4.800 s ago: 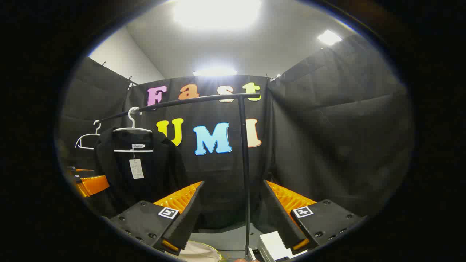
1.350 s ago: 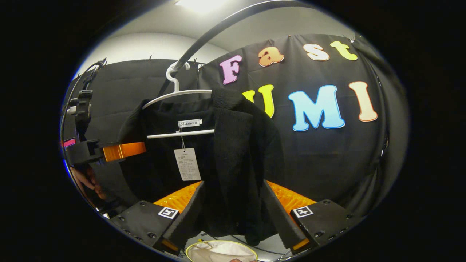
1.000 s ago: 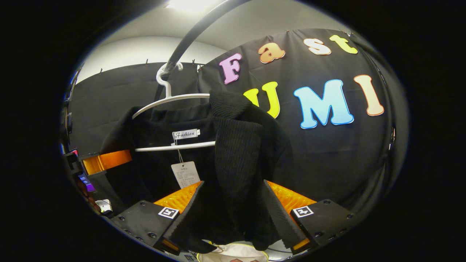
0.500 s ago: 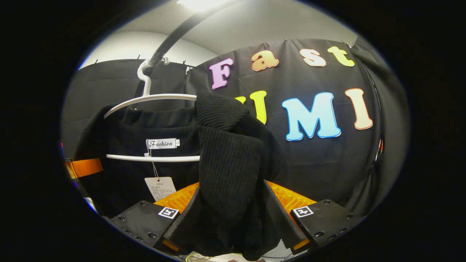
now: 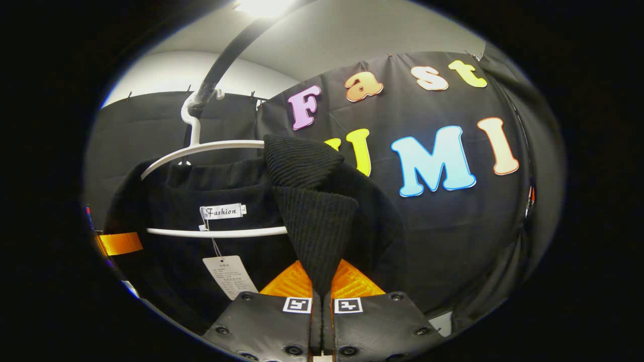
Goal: Grasp the clothes on the hanger with both hands and then place them into the laundry hamper below.
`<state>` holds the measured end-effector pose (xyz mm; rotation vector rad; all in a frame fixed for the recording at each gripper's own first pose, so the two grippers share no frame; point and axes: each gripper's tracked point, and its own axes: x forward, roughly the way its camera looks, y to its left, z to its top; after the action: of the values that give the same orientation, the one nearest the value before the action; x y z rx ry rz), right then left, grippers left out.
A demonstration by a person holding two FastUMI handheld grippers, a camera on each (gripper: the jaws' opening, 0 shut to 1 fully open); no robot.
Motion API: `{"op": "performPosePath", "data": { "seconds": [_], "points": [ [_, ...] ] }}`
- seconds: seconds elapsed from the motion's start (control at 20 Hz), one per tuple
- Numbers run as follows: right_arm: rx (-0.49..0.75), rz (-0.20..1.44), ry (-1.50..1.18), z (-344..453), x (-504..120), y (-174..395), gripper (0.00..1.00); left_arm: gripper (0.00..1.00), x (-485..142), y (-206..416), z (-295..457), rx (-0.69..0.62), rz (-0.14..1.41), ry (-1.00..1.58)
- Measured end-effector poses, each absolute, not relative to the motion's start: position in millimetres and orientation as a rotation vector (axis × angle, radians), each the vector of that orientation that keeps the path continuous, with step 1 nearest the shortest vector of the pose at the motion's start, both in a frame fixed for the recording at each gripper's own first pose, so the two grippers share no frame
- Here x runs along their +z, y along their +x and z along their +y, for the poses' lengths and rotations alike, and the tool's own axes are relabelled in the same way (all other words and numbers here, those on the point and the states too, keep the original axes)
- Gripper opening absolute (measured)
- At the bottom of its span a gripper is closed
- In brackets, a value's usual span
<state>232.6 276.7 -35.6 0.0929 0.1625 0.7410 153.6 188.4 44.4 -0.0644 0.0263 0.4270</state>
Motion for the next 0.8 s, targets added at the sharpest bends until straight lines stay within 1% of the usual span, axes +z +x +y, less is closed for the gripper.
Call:
{"op": "performPosePath", "data": {
  "seconds": [0.1,0.15,0.3,0.5,0.65,0.8],
  "points": [
    [0.706,0.126,0.074,258.8,-25.6,238.6,0.05,0.02,50.1,153.7,186.2,0.398,0.025,-0.056],
    [0.68,0.117,0.079,253.1,-21.7,245.3,0.0,0.01,55.0,152.0,185.9,0.389,0.022,-0.041],
    [0.624,0.116,0.112,236.0,-15.8,262.1,0.02,0.0,65.3,145.4,188.9,0.376,0.008,-0.015],
    [0.569,0.068,0.068,220.9,-4.5,271.8,0.02,0.02,75.7,132.1,205.6,0.386,-0.037,-0.046],
    [0.534,0.028,0.057,214.9,4.4,281.1,0.02,0.01,83.8,120.5,219.3,0.413,-0.052,-0.042],
    [0.485,-0.049,0.02,202.8,14.1,295.5,0.02,0.02,89.7,116.0,235.2,0.442,-0.066,-0.019]
  ]
}}
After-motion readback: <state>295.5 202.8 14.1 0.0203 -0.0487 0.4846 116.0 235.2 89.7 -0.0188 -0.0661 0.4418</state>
